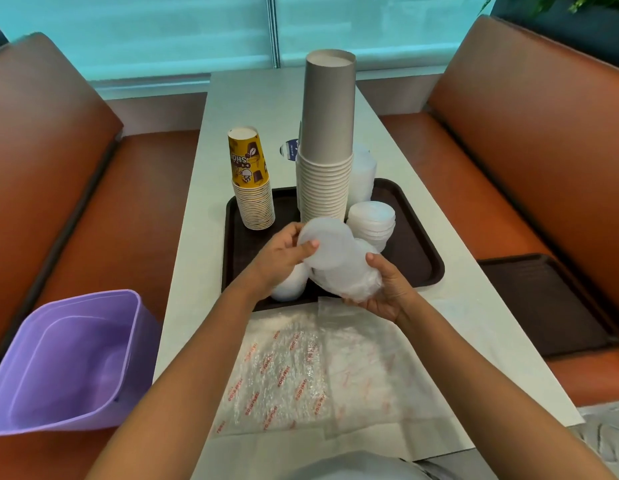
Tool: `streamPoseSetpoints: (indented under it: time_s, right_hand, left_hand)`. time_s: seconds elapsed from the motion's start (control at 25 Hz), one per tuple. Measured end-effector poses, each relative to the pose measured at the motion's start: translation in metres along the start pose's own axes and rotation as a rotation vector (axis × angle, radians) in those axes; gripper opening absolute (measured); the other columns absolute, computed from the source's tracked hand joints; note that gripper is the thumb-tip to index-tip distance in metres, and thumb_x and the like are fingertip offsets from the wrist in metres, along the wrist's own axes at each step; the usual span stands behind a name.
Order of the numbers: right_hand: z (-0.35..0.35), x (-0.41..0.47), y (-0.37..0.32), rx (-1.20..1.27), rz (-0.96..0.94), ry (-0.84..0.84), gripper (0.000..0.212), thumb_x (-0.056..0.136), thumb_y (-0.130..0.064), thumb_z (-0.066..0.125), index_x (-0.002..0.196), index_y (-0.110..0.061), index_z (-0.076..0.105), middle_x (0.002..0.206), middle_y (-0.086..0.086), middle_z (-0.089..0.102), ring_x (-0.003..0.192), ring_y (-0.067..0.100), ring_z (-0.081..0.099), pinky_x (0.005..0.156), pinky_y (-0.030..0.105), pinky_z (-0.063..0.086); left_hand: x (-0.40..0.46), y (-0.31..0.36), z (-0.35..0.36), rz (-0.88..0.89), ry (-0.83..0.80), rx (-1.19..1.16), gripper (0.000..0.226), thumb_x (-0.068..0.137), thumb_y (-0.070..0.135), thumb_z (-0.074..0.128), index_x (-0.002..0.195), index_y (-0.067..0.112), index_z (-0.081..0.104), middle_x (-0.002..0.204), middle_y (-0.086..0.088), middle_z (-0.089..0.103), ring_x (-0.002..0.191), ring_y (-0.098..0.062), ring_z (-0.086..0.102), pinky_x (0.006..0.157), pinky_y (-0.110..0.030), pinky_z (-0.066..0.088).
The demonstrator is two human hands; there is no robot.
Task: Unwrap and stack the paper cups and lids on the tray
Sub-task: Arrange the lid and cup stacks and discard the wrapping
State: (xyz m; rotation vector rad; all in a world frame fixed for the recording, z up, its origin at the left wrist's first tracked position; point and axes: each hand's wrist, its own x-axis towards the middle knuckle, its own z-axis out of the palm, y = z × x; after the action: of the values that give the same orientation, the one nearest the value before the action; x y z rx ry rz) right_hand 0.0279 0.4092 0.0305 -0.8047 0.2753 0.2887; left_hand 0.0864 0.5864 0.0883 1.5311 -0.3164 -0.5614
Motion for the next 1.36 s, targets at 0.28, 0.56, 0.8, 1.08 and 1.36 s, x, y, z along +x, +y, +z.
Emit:
streamPoseSetpoints:
  time_s: [0.28, 0.56, 0.8, 1.08, 1.36]
  right_hand:
    - [-0.005, 0.0, 0.007, 0.073, -0.062, 0.115, 0.104, 0.014, -0.032, 0.095, 0.108, -0.014, 0.055, 0.082, 0.012, 0.072, 0.07, 0.026, 0.07, 0.05, 0.032, 0.056]
    - [-0.012, -0.002, 0.006, 0.123, -0.087, 0.158, 0.11, 0.018, -0.031, 0.096, 0.117, -0.011, 0.053, 0.104, 0.017, 0.062, 0.075, 0.028, 0.069, 0.051, 0.033, 0.056]
    - [-0.014, -0.005, 0.005, 0.111, -0.076, 0.178, 0.111, 0.019, -0.032, 0.096, 0.119, -0.011, 0.053, 0.108, 0.017, 0.061, 0.085, 0.031, 0.064, 0.053, 0.033, 0.056]
    - [-0.011, -0.009, 0.003, 0.094, -0.076, 0.192, 0.107, 0.016, -0.033, 0.096, 0.113, -0.012, 0.055, 0.106, 0.016, 0.062, 0.089, 0.031, 0.062, 0.053, 0.033, 0.057]
    - [-0.012, -0.006, 0.003, 0.107, -0.069, 0.178, 0.108, 0.018, -0.033, 0.096, 0.116, -0.012, 0.054, 0.108, 0.016, 0.061, 0.09, 0.031, 0.062, 0.054, 0.033, 0.057]
  left_hand:
    - [0.011, -0.008, -0.032, 0.144, 0.394, 0.165, 0.03, 0.093, 0.005, 0.054, 0.121, 0.009, 0.044, 0.112, -0.002, 0.054, 0.101, -0.017, 0.054, 0.085, -0.022, 0.045]
    - [-0.008, -0.051, -0.052, 0.402, 0.139, 1.132, 0.034, 0.071, -0.002, 0.065, 0.103, 0.008, 0.061, 0.118, -0.013, 0.059, 0.117, -0.03, 0.051, 0.098, -0.027, 0.035]
    - [0.0, -0.042, -0.049, 0.458, 0.138, 1.352, 0.065, 0.06, 0.057, 0.055, 0.111, 0.016, 0.052, 0.122, -0.007, 0.048, 0.118, -0.029, 0.043, 0.101, -0.046, 0.034]
    - [0.045, -0.01, -0.04, -0.113, -0.408, 1.542, 0.113, 0.06, 0.044, 0.084, 0.147, 0.039, 0.012, 0.147, -0.005, 0.023, 0.124, -0.032, 0.043, 0.096, -0.043, 0.046]
    - [0.043, -0.022, -0.04, -0.063, -0.27, 1.702, 0.092, 0.067, 0.05, 0.073, 0.14, 0.025, 0.024, 0.129, -0.009, 0.04, 0.103, -0.028, 0.055, 0.078, -0.036, 0.052]
